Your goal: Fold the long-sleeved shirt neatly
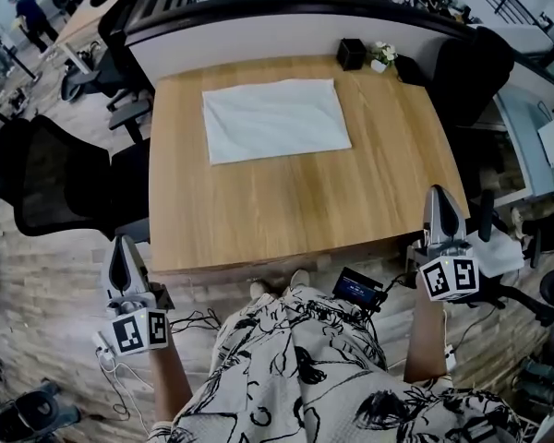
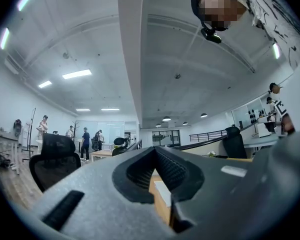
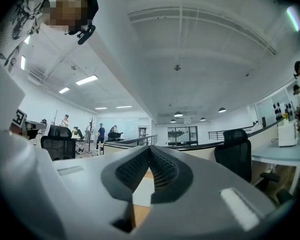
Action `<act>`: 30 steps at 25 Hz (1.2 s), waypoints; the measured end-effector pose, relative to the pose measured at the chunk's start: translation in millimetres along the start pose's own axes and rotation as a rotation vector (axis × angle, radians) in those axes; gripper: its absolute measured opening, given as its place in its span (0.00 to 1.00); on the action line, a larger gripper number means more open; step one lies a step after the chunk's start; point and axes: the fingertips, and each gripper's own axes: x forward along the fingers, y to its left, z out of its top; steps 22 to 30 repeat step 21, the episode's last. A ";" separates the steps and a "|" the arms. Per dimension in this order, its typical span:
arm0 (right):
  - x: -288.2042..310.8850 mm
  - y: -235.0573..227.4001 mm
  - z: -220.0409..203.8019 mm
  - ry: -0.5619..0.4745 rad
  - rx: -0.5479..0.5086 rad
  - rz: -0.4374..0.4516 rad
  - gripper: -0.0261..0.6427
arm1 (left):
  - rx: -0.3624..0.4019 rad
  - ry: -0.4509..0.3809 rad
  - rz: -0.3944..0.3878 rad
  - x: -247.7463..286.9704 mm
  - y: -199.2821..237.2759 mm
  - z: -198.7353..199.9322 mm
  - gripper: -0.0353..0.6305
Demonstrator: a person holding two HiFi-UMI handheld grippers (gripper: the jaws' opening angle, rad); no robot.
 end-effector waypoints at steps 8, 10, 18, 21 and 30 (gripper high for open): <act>0.8 -6.1 -5.7 0.015 0.013 -0.002 0.05 | 0.000 0.012 -0.007 6.3 -9.7 -2.8 0.06; 2.4 -8.0 -6.4 0.016 0.013 -0.001 0.05 | 0.003 0.015 -0.010 9.5 -12.6 -2.5 0.06; 5.9 -11.4 -5.4 0.013 0.015 -0.006 0.05 | 0.000 0.015 -0.018 17.3 -18.3 -2.5 0.06; 7.9 -15.3 -5.1 0.009 0.019 -0.011 0.05 | 0.000 0.014 -0.021 22.0 -21.5 -3.3 0.06; 7.9 -15.3 -5.1 0.009 0.019 -0.011 0.05 | 0.000 0.014 -0.021 22.0 -21.5 -3.3 0.06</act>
